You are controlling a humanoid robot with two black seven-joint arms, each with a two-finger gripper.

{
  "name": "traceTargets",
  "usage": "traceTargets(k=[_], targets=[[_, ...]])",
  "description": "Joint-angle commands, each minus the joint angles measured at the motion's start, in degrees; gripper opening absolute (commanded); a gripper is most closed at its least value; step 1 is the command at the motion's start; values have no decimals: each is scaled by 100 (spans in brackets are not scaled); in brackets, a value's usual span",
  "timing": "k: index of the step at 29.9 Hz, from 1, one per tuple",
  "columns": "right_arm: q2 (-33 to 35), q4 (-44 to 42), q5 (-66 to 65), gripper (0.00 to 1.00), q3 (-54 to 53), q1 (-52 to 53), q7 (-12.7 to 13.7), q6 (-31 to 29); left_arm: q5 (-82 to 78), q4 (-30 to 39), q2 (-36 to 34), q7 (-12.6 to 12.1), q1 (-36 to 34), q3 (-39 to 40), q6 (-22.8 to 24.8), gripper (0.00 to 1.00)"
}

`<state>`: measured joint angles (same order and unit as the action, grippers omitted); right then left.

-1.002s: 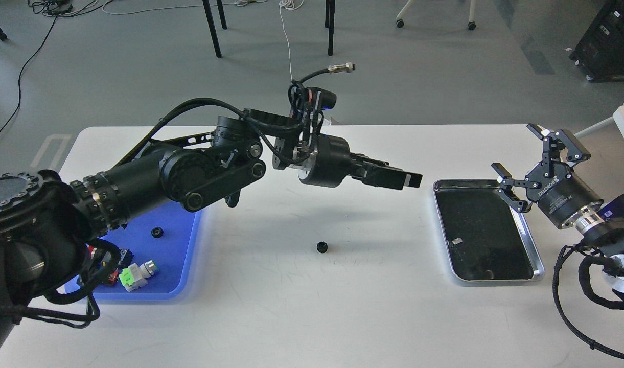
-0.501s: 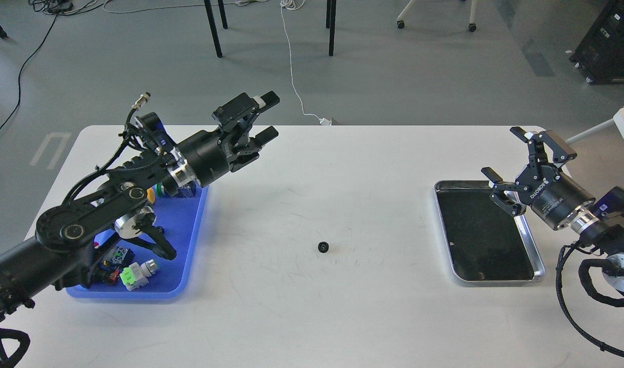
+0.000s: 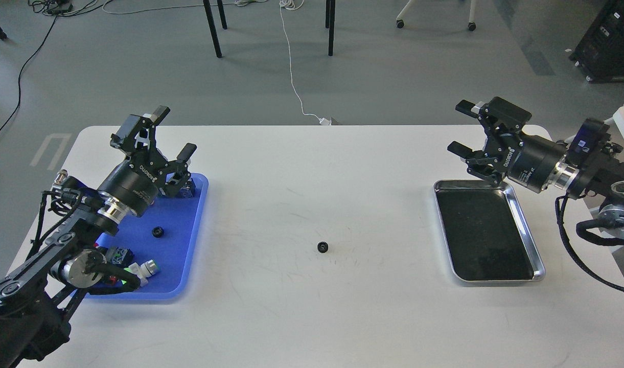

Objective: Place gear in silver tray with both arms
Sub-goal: 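Withdraw the left gripper back over the blue tray, then reach the right gripper down toward the black gear on the table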

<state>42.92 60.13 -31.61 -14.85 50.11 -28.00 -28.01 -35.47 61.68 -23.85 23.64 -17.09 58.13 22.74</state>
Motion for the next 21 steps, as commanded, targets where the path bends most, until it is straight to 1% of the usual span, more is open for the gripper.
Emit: traceTargets(k=[1, 3, 8, 9, 13, 17, 21], targets=[[-64, 51, -844, 99, 920, 1050, 0, 1, 32, 178, 3, -61, 214, 58, 2, 99], [-152, 165, -1433, 99, 1561, 1622, 0, 1, 32, 283, 11, -70, 329, 154, 2, 99], [-757, 473, -3015, 99, 3055, 2941, 0, 1, 32, 380, 73, -70, 478, 277, -33, 99], [-889, 526, -3200, 99, 3285, 3073, 0, 93, 32, 389, 73, -70, 496, 286, -33, 99], [-1495, 658, -3886, 99, 4050, 3373, 0, 805, 23, 538, 73, -79, 628, 418, -42, 99], [-2006, 649, -4370, 99, 4499, 3523, 0, 1218, 23, 740, 82, -184, 795, 532, -50, 99], [-2550, 588, -4670, 99, 4921, 3707, 0, 1579, 23, 758, 82, -237, 821, 541, -59, 99]])
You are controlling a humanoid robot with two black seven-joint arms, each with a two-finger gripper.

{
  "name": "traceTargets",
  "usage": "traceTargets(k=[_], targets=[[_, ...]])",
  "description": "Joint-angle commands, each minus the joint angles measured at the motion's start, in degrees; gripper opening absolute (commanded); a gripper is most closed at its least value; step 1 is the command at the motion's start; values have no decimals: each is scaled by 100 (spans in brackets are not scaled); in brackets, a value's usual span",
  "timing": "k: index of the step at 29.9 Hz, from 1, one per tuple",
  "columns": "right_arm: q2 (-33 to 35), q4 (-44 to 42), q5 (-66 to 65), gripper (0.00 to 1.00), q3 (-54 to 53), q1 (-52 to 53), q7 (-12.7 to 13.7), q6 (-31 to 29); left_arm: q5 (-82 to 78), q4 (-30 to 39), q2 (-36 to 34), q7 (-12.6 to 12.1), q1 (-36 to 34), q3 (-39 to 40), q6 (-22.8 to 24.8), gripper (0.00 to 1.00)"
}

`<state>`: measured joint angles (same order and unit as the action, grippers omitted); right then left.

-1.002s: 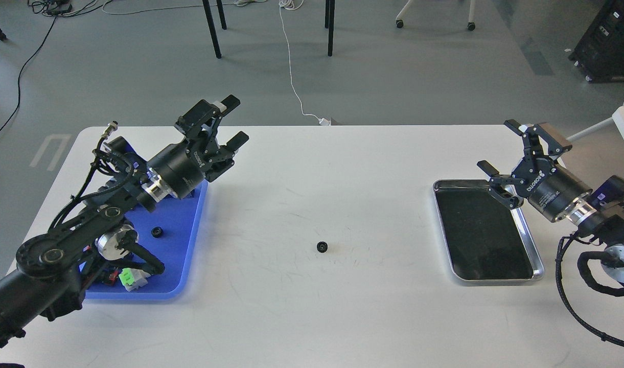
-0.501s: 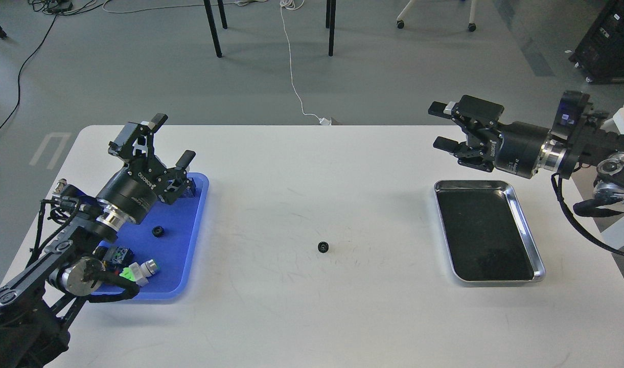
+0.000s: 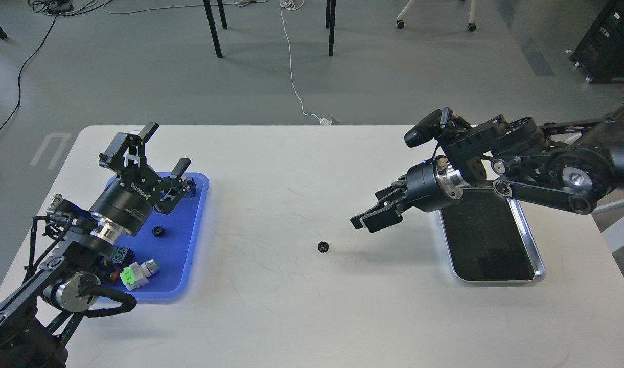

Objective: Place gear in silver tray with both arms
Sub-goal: 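Reach the right gripper down toward the black gear on the table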

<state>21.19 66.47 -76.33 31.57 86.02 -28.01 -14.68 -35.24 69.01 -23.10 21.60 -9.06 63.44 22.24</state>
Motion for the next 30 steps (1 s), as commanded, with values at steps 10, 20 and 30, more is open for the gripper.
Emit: traceTargets(k=[10, 20, 30], targets=[[-1670, -775, -593, 99, 1149, 125, 1, 1080, -1, 25, -2, -33, 27, 10, -9, 99], [-2119, -1242, -585, 98, 1510, -182, 1, 1793, -1, 34, 7, -42, 27, 1, -9, 99], [-2119, -1426, -558, 91, 1536, -499, 1, 2171, -9, 60, 24, -42, 71, 1, -9, 99]])
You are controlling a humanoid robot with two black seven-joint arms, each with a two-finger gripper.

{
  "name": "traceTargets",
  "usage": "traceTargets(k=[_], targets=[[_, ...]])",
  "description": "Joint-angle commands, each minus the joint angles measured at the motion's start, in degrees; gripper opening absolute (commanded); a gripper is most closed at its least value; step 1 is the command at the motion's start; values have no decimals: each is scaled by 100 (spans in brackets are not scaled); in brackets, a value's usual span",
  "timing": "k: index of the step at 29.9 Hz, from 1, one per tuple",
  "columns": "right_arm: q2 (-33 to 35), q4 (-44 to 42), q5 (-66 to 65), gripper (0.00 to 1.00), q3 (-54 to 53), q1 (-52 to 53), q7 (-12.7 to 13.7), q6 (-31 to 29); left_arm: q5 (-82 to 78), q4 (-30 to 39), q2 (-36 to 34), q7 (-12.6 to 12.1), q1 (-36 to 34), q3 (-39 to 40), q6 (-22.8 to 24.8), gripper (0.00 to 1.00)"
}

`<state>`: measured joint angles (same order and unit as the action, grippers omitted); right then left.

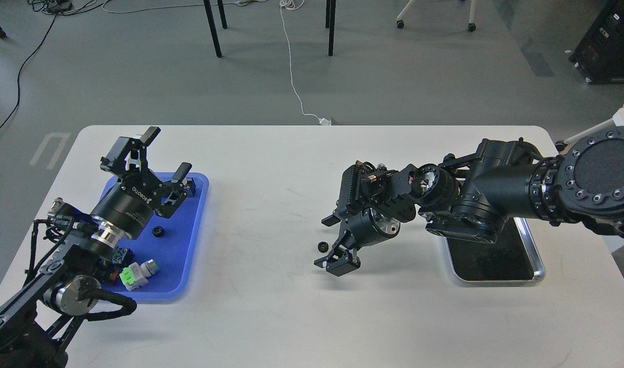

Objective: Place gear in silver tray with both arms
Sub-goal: 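Reach the right gripper down toward the black gear on the table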

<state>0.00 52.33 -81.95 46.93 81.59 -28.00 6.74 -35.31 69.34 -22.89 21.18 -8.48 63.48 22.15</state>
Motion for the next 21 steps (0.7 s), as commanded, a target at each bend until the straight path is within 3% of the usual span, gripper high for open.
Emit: traceTargets(k=[1, 11, 18, 21], targets=[[0, -21, 4, 90, 0, -90, 0, 29, -2, 27, 4, 0, 13, -3, 0, 99], [0, -522, 56, 85, 0, -477, 0, 47, -20, 88, 4, 0, 101, 6, 0, 99], [0, -610, 188, 73, 0, -556, 0, 55, -20, 88, -5, 0, 109, 6, 0, 99], [0, -549, 364, 72, -18, -556, 0, 82, -20, 88, 4, 0, 118, 6, 0, 99]])
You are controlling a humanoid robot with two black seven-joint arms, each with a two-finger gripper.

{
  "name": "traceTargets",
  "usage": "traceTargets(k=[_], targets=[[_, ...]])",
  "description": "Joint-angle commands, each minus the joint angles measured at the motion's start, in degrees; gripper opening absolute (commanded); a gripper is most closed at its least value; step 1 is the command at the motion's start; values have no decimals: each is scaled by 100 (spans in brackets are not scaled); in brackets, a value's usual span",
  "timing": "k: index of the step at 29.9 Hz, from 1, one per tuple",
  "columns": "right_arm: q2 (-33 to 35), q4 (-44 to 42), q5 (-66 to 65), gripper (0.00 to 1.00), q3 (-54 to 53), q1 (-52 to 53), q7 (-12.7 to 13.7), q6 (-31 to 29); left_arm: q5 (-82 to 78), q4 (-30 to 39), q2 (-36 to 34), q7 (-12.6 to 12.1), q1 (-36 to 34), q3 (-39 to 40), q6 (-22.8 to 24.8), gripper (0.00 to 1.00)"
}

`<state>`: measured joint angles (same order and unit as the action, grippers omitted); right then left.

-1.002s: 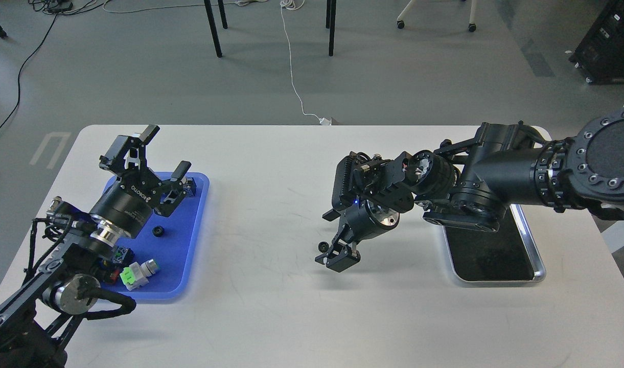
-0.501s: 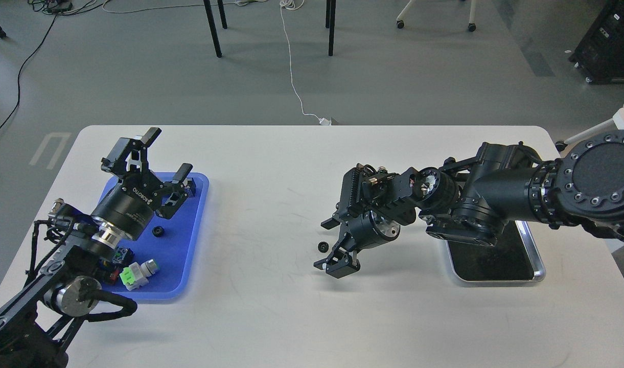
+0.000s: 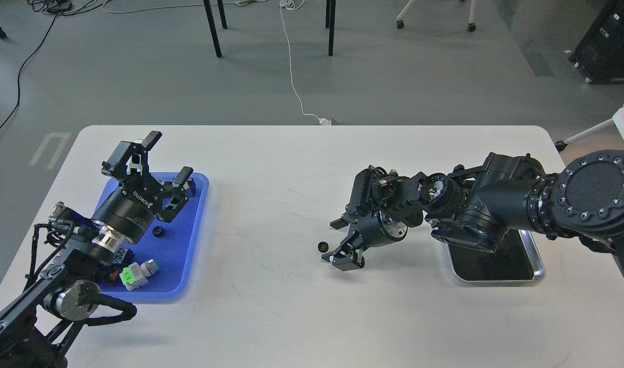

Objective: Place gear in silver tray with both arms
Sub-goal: 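Reach the right gripper down toward the black gear on the table, then close the right gripper on the black gear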

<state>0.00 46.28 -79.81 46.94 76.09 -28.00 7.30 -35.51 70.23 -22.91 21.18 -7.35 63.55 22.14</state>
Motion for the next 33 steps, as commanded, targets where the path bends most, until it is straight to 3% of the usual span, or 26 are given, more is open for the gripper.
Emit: traceTargets(k=[1, 12, 18, 33], targets=[[0, 100, 194, 73, -18, -7, 0, 78, 0, 0, -3, 0, 6, 0, 1, 99], [0, 136, 230, 68, -9, -218, 0, 413, 0, 26, 6, 0, 76, 79, 1, 99], [0, 48, 221, 43, -1, -288, 0, 509, 0, 35, -3, 0, 102, 87, 1, 99], [0, -251, 221, 13, 166, -385, 0, 492, 0, 96, -20, 0, 164, 175, 10, 99]])
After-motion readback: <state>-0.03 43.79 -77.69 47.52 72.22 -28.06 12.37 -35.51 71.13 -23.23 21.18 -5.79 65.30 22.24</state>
